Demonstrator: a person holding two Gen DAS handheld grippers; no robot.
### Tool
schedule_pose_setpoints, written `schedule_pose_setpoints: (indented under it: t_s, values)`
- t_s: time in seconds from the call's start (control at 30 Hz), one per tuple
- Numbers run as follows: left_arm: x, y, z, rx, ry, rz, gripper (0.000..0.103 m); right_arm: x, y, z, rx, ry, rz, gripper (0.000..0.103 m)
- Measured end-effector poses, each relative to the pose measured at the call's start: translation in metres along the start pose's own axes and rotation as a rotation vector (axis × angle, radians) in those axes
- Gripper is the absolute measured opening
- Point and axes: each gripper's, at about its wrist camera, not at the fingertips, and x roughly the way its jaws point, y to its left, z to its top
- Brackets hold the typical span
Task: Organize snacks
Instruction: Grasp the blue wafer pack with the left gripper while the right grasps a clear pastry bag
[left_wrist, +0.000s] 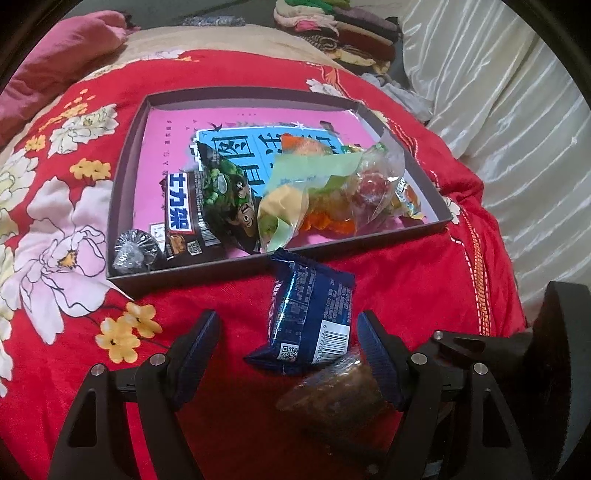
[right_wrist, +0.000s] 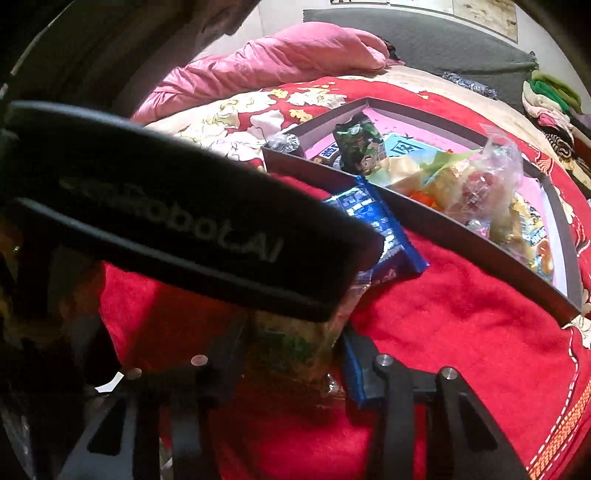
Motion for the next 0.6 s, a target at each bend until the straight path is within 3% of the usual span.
schedule_pose_setpoints:
  t_s: [0.37, 0.43, 0.5, 0.6]
  values:
    - [0.018, -0.015, 0.003, 0.043, 0.01, 0.037, 0.077, -0.02, -0.061, -0.014, 0.195, 0.012, -0.112, 0.041]
    - [0.019, -0.014, 0.002, 0.035, 0.008, 0.041, 0.073, -0.021, -0.068, -0.016, 0.232, 0.008, -0.118, 0.041]
    - [0.024, -0.015, 0.0, 0.047, 0.025, 0.07, 0.061, -0.027, -0.077, -0.019, 0.276, -0.01, -0.11, 0.041]
    - [0.027, -0.014, -0.002, 0.047, 0.022, 0.058, 0.055, -0.03, -0.09, -0.019, 0.313, -0.032, -0.103, 0.041]
